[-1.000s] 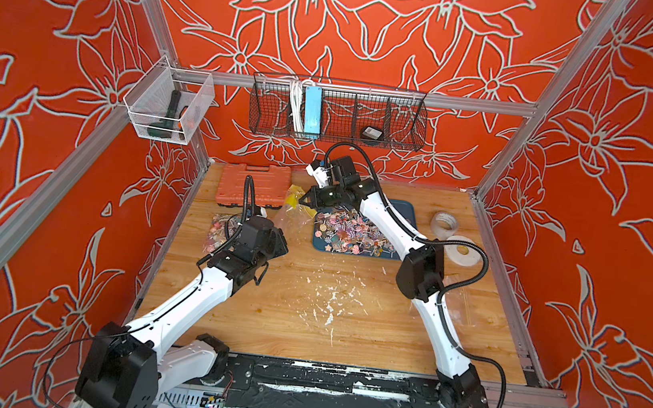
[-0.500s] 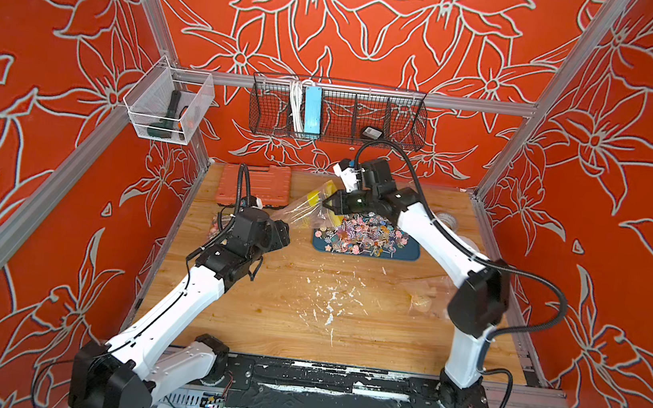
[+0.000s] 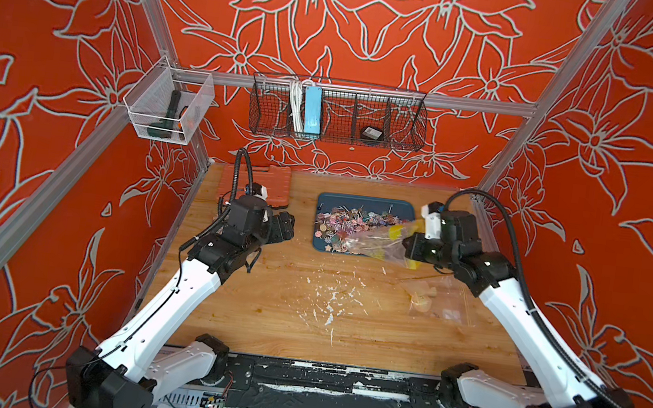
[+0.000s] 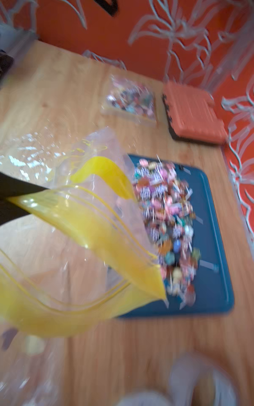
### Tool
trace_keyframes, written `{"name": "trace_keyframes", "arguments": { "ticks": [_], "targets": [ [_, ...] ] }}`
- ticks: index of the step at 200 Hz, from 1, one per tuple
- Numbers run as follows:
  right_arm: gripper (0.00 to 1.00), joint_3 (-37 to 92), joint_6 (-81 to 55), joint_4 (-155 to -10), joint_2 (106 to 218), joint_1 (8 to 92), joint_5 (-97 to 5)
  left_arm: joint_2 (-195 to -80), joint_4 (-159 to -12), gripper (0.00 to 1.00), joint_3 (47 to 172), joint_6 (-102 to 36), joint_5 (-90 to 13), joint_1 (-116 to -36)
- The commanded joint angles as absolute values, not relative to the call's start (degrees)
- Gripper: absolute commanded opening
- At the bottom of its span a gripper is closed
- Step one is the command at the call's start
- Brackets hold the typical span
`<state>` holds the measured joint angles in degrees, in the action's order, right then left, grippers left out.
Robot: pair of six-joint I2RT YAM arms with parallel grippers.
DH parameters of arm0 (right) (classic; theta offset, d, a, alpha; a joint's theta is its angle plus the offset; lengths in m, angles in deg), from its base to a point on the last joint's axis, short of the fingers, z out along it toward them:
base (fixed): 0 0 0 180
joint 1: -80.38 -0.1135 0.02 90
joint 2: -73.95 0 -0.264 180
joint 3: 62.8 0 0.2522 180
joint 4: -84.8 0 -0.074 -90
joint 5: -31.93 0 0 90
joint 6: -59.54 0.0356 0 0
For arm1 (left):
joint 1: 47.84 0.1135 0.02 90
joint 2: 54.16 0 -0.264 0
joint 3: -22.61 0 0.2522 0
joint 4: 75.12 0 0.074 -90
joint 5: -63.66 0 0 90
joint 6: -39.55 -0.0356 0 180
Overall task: Pour candies out of the ziploc bag
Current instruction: Place the ziploc bag at the center of the board.
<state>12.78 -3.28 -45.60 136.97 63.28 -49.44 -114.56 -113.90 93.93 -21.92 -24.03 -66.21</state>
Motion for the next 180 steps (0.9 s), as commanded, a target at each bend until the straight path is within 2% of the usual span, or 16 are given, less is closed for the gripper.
{"name": "trace_keyframes", "arguments": {
  "ticks": [1, 41, 115, 180],
  "targets": [
    [0.00, 10.68, -0.54, -42.81, 132.12, 66.99, -58.28, -115.22, -112.30, 0.84, 92.98, -22.28, -27.55, -66.03],
    [0.00, 7.98, 0.55, -43.60, 129.08, 73.43, -64.68, -115.59, -110.97, 0.84, 92.38, -23.24, -28.49, -65.98],
    [0.00, 0.57, 2.97, -56.99, 136.06, 86.50, -62.72, -115.22, -109.10, 0.84, 90.86, -24.36, -29.33, -66.03],
    [0.00, -8.89, 4.08, -63.45, 138.56, 88.46, -63.99, -114.71, -110.17, 0.85, 90.90, -25.27, -27.76, -66.03]
  ]
}}
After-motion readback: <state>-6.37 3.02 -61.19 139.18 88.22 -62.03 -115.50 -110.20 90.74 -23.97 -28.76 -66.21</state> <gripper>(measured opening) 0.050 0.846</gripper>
